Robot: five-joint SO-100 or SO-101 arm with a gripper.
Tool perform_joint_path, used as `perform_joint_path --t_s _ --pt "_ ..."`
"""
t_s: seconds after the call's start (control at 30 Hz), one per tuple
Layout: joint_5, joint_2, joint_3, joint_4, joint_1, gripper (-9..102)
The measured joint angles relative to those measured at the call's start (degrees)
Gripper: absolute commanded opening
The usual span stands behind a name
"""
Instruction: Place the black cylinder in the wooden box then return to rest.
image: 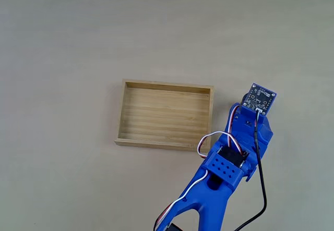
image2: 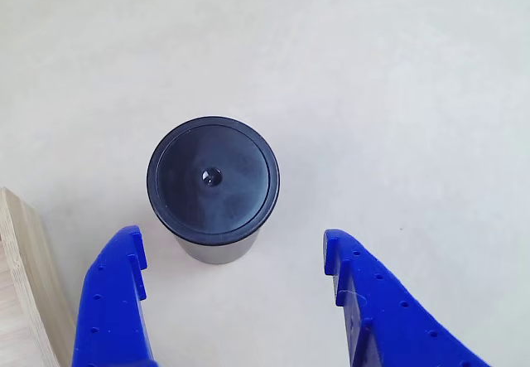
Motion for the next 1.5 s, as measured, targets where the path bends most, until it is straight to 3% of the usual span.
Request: perform_joint_path --t_s 0.93,1.5 --pt "0.3 10.1 -10.5 -0.7 -1.9 33" --pt "1.9 12.4 -12.6 -0.7 -1.9 22"
